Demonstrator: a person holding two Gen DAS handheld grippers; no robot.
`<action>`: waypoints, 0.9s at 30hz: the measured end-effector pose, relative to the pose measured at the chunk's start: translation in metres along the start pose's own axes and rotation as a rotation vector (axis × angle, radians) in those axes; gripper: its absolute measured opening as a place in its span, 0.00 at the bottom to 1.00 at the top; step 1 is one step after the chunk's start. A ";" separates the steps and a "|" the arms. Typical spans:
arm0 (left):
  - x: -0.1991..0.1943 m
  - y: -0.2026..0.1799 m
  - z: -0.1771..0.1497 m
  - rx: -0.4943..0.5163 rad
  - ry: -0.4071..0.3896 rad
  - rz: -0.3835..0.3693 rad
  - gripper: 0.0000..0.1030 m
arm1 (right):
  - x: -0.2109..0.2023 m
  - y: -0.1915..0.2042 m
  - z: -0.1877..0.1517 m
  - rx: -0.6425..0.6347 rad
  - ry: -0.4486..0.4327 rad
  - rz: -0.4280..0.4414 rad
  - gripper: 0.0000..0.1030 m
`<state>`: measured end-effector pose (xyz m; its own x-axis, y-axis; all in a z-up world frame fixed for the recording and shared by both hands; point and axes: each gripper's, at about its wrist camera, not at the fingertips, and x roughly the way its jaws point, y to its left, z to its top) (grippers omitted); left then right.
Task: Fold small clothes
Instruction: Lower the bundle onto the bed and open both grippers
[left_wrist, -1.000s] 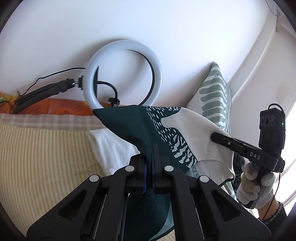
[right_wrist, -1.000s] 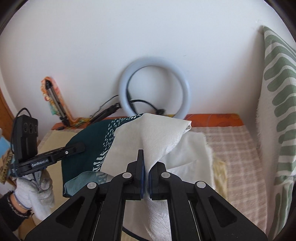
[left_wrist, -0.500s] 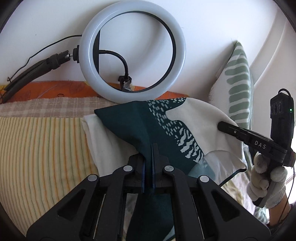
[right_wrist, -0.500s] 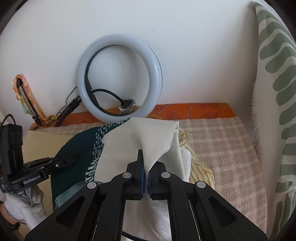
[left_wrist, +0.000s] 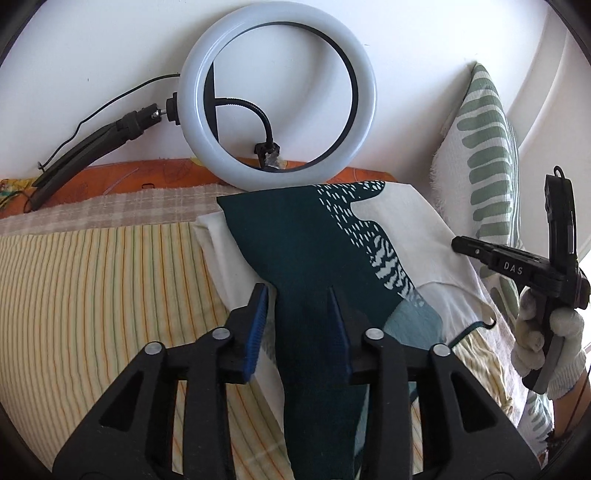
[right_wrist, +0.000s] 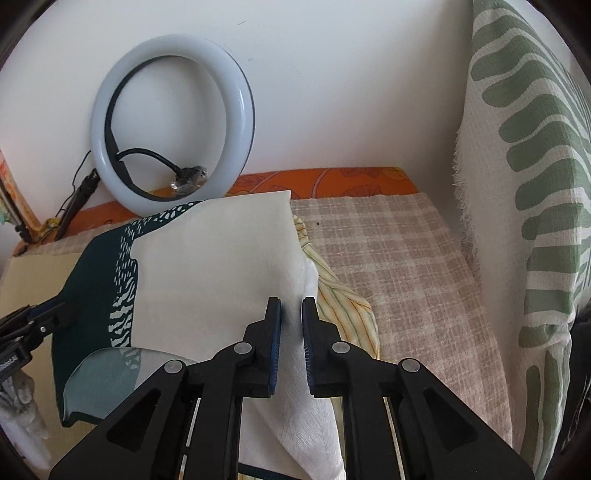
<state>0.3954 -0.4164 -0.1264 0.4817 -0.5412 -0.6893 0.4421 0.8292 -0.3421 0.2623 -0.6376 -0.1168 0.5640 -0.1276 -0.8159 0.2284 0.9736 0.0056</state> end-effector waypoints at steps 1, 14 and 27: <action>-0.005 -0.001 -0.001 0.006 -0.003 0.000 0.34 | -0.006 -0.001 0.000 0.011 -0.009 0.003 0.10; -0.101 -0.041 -0.021 0.106 -0.086 -0.003 0.34 | -0.107 0.028 -0.013 0.037 -0.142 -0.031 0.11; -0.239 -0.088 -0.058 0.230 -0.219 0.004 0.70 | -0.223 0.076 -0.061 0.046 -0.276 -0.046 0.41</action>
<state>0.1975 -0.3516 0.0308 0.6240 -0.5761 -0.5279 0.5874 0.7914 -0.1693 0.1051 -0.5239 0.0301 0.7453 -0.2240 -0.6279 0.2908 0.9568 0.0039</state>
